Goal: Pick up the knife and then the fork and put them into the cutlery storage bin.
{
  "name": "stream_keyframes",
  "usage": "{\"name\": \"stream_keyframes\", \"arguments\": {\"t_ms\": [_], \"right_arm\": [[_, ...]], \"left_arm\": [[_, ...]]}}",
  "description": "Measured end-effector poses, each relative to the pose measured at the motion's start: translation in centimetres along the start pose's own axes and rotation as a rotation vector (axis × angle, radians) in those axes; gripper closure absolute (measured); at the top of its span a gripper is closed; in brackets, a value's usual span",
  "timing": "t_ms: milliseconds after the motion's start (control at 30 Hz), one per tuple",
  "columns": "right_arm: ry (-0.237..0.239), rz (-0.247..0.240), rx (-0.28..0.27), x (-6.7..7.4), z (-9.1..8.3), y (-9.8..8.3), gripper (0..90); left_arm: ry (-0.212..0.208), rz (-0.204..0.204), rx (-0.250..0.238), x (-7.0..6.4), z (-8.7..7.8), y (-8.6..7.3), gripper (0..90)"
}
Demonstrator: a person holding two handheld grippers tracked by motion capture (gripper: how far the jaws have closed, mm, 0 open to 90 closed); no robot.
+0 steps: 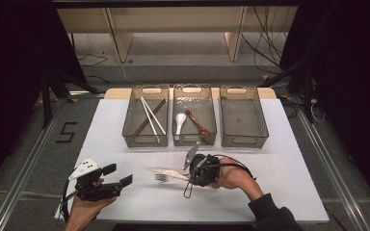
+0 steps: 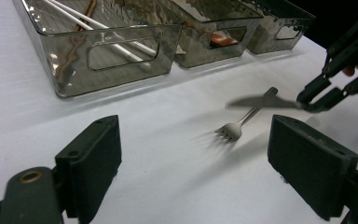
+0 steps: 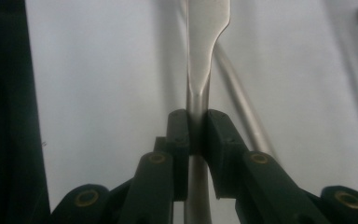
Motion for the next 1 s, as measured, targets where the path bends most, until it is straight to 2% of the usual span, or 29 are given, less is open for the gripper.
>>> {"name": "stream_keyframes", "arguments": {"t_ms": [200,267,300,433,600,800,1000], "right_arm": [[-0.061,0.094,-0.09,-2.2,-2.2,0.0,80.6],[-0.057,0.127,-0.1,-2.8,-2.8,-0.1,80.7],[-0.076,0.144,-0.112,-3.2,-3.2,-0.1,80.7],[-0.102,0.189,-0.154,-4.6,-4.6,-0.3,80.7],[-0.147,0.284,-0.206,-7.1,-6.6,-0.9,80.6],[-0.217,0.39,-0.244,-10.5,-8.9,-2.0,80.6],[-0.263,0.476,-0.249,-13.0,-9.8,-3.1,80.6]], "left_arm": [[0.003,0.0,-0.002,0.2,0.0,0.0,17.0],[0.005,-0.001,-0.002,0.3,-0.1,0.0,17.0],[0.006,-0.001,-0.002,0.3,-0.1,0.0,17.0],[0.008,-0.006,-0.005,0.3,-0.1,0.0,17.0],[0.013,-0.007,-0.011,0.4,-0.1,0.0,17.0],[0.014,-0.011,-0.013,0.6,-0.1,0.0,17.0],[0.015,-0.011,-0.013,0.6,-0.1,0.0,17.0]]}}
Point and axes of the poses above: each handheld gripper's, and its own axes: z roughly forward along the jaws, y roughly out of its top, x roughly to its left, the point moved 8 cm from there along z, roughly forward along the jaws, and after that the axes turned 2 degrees about y, right-handed, at the moved point
